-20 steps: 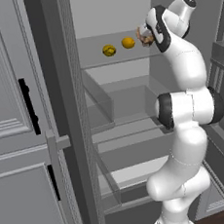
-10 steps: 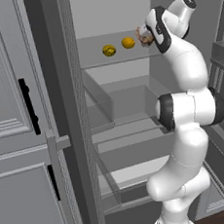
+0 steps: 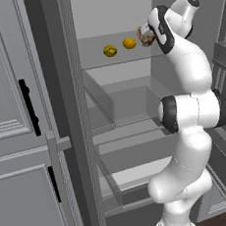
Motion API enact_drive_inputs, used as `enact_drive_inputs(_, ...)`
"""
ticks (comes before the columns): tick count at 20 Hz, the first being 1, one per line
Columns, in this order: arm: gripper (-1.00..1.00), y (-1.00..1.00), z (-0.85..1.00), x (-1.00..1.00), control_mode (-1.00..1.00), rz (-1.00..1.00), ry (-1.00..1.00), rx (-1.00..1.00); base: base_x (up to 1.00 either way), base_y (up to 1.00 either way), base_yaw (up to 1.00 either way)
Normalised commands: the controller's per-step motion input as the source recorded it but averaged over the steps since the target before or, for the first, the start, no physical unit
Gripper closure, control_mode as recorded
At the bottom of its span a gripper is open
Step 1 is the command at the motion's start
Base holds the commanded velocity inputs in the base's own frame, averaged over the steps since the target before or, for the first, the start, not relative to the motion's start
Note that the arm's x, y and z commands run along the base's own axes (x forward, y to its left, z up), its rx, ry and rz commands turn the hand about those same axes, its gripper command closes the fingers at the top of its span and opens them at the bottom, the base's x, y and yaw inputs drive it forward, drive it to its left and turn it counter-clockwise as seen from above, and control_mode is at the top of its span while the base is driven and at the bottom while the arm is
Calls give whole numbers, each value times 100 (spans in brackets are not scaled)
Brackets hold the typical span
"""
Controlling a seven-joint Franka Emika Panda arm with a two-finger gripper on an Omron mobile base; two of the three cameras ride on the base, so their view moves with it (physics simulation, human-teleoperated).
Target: Place one lemon and one steak in each tupperware on the nearby counter, to pack two identical lunches.
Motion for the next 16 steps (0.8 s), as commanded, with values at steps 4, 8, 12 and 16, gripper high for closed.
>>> enact_drive_inputs(4, 100, 0, 40, -100, -100, 0, -16, 0, 0, 0, 0)
enact_drive_inputs(8, 100, 20, 7, -100, -100, 0, -21, 0, 0, 0, 0)
enact_drive_inputs(12, 100, 33, 0, -97, -100, 0, -4, 0, 0, 0, 0)
enact_drive_inputs(16, 100, 42, 0, -100, -100, 0, 7, -3, 0, 0, 0)
